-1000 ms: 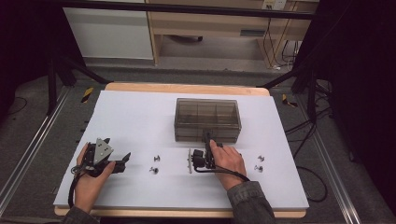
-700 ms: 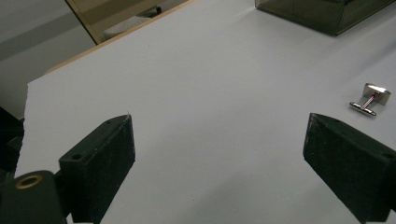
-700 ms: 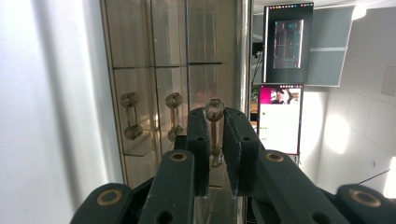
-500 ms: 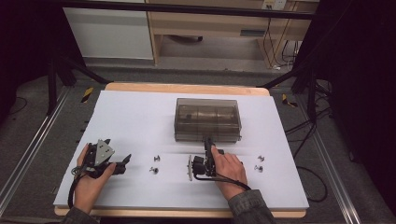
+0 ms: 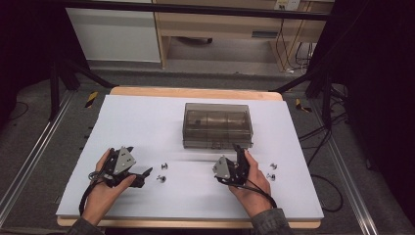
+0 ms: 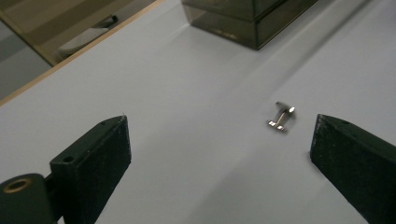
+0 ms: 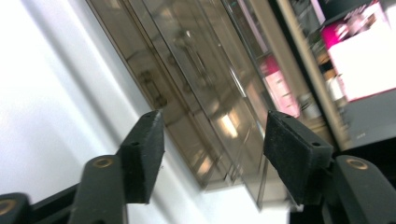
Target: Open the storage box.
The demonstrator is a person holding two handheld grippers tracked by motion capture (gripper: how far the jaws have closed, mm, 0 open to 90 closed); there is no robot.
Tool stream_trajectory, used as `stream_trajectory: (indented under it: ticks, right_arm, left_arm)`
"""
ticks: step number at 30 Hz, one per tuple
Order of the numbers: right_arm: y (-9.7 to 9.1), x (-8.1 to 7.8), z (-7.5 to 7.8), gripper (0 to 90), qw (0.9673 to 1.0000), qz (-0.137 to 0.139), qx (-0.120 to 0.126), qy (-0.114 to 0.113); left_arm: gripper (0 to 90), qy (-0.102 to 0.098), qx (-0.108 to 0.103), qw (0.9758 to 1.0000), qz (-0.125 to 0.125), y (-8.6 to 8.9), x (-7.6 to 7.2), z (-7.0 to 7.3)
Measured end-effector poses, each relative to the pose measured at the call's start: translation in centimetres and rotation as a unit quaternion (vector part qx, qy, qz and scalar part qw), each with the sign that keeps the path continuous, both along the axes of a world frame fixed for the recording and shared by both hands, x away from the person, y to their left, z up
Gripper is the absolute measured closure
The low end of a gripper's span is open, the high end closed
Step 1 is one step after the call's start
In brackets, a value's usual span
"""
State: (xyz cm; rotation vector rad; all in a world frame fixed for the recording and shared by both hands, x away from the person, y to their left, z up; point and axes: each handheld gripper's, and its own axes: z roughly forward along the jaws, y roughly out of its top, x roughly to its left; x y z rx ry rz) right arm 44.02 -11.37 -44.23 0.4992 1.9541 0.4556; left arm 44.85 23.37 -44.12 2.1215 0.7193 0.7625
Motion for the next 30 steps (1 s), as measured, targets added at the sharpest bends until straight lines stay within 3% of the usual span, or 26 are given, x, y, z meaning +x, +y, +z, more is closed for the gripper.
stream_trajectory:
  ticks: [4,7,10,11,14,17,20,23,25,28,30]
  right_arm:
    - [-2.3,-0.1,0.8,34.8,0.9976,-0.003,0.062,0.032]
    - [-4.2,0.0,1.4,31.6,0.9936,-0.009,0.099,0.054]
    - [-6.2,0.3,1.9,30.8,0.9868,-0.007,0.135,0.089]
    - [-7.0,0.5,2.1,30.6,0.9826,-0.004,0.152,0.106]
    - [-8.7,0.9,2.4,28.4,0.9752,-0.001,0.179,0.131]
    - [-9.8,1.4,2.6,28.0,0.9706,0.003,0.193,0.144]
    - [-10.9,2.2,2.8,30.8,0.9639,0.008,0.204,0.171]
    - [-11.8,3.0,3.1,34.4,0.9591,0.012,0.215,0.184]
    - [-12.3,3.5,3.5,36.6,0.9570,0.018,0.220,0.188]
    - [-12.7,4.1,3.8,41.0,0.9535,0.030,0.227,0.196]
    - [-12.7,4.5,4.0,45.5,0.9509,0.041,0.229,0.204]
  left_arm:
    - [5.1,-0.002,0.002,0.9996,-0.028,-1.3,0.4,1.1]
    - [5.4,0.014,-0.003,0.9988,-0.047,-2.2,0.9,1.6]
    - [6.7,0.022,0.005,0.9975,-0.067,-2.9,1.4,2.0]
    - [6.7,0.028,-0.003,0.9971,-0.070,-3.1,1.6,1.9]
    - [8.1,0.046,-0.003,0.9956,-0.082,-3.7,2.2,1.9]
    - [10.8,0.060,0.009,0.9927,-0.104,-4.7,2.8,2.2]
    - [13.1,0.059,0.021,0.9913,-0.116,-5.6,3.1,2.6]
    - [14.9,0.061,0.018,0.9911,-0.117,-6.3,3.7,2.9]
    - [16.9,0.052,0.031,0.9911,-0.119,-6.6,4.2,3.4]
    - [24.3,0.058,-0.003,0.9911,-0.120,-6.7,4.9,3.9]
    - [27.7,0.061,-0.003,0.9903,-0.125,-6.9,5.4,4.0]
